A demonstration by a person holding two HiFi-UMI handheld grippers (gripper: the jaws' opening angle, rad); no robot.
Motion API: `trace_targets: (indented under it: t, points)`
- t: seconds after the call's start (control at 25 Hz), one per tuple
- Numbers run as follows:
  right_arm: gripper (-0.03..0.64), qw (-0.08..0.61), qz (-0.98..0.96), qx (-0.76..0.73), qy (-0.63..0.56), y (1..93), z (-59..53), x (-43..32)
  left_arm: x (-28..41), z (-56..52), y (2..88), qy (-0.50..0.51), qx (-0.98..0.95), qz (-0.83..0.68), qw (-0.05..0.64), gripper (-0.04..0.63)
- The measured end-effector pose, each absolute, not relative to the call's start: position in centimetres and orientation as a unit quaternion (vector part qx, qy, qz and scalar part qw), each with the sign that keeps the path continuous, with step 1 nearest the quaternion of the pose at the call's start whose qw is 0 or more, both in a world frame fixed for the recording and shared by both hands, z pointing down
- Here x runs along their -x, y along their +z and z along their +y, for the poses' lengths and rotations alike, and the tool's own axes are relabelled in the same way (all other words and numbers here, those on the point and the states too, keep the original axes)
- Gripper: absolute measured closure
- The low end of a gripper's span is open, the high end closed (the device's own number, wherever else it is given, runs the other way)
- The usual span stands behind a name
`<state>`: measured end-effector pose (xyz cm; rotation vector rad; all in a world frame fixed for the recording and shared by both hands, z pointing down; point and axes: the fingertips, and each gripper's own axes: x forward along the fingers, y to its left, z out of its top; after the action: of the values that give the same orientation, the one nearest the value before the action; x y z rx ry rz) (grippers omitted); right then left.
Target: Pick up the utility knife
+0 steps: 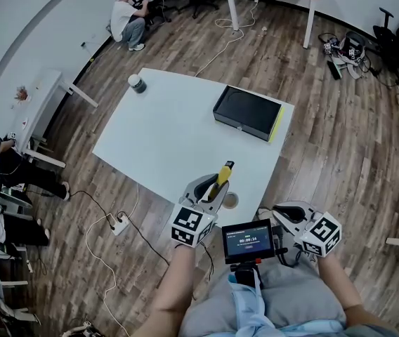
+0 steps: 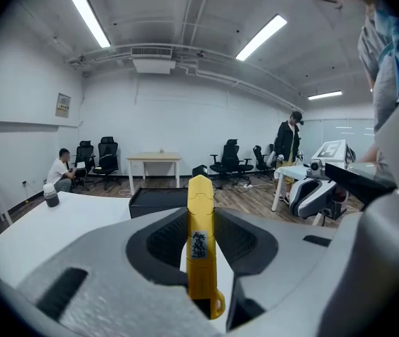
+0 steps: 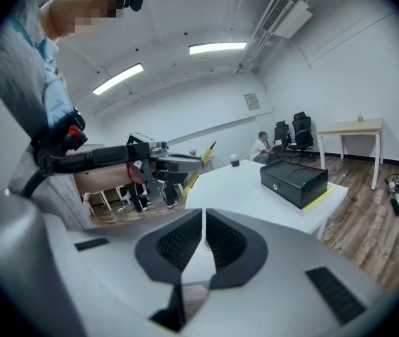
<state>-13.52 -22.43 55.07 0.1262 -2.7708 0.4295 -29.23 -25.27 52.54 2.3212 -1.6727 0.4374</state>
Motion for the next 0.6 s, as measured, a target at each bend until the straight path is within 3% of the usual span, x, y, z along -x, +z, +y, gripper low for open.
trace_targets:
  t: [0.6]
  points:
    - [0.584, 0.161, -0.978, -0.012, 0.133, 54.1, -19.4, 14.2, 28.8, -20.6, 50.6, 0.113, -0.783, -0.602, 0.11, 0.471]
